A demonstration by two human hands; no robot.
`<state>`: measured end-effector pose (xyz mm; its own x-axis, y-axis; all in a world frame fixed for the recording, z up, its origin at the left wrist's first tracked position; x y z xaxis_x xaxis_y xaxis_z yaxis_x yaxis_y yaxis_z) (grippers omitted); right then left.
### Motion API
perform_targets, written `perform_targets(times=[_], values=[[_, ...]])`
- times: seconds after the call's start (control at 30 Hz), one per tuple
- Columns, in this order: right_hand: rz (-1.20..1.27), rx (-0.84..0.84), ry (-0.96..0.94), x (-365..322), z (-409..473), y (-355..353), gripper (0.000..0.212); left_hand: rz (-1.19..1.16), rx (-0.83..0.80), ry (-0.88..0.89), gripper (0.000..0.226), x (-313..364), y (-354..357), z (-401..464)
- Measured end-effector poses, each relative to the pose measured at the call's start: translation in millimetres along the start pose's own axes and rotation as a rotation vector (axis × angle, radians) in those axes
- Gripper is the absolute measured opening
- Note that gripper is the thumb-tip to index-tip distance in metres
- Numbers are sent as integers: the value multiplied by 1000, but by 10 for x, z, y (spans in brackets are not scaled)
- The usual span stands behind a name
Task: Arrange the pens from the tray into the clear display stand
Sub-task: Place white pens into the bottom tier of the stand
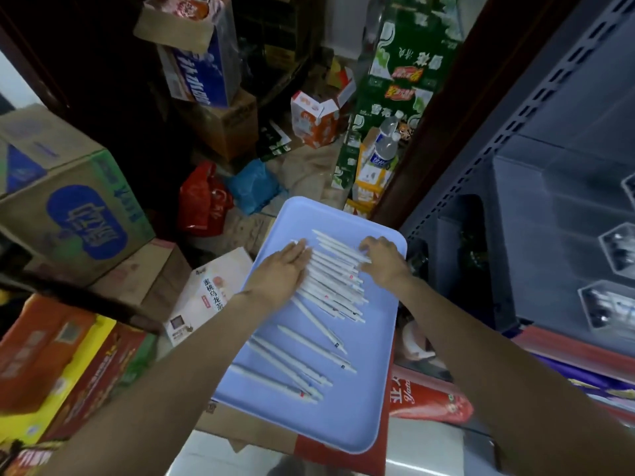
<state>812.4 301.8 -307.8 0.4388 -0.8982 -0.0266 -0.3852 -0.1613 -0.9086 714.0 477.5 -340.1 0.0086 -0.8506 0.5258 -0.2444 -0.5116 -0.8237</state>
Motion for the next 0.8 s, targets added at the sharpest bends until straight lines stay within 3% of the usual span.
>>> perform_targets(times=[0.1, 0.3, 0.4, 0.57, 0.67, 0.8], values=[[6, -71, -9, 4, 1, 12, 13, -6, 13, -6, 51, 7, 21, -19], [-1, -85, -1, 13, -41, 48, 37, -11, 46, -42, 50, 57, 33, -20], [-27, -100, 2, 3, -98, 42, 20, -42, 49, -58, 50, 71, 52, -19], [-89, -71, -15, -16, -169, 18, 19, -106, 65, -86, 49, 157, -44, -1], [21, -68, -7, -2, -191, 50, 18, -255, 136, -109, 43, 283, -95, 2], [352, -21, 21, -26, -278, 29, 26, -590, 255, -178, 33, 559, -155, -21]])
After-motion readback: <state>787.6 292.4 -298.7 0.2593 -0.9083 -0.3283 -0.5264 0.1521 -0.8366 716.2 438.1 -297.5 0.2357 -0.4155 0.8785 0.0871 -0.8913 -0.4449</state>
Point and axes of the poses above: each hand's wrist, its own z-axis towards the middle knuckle, its own y-axis out of the palm, x = y × z, the point moved 3 cm from there along z, towards the middle knuckle, and after that the axes turned 14 degrees about -z, right-handed, at the moved point
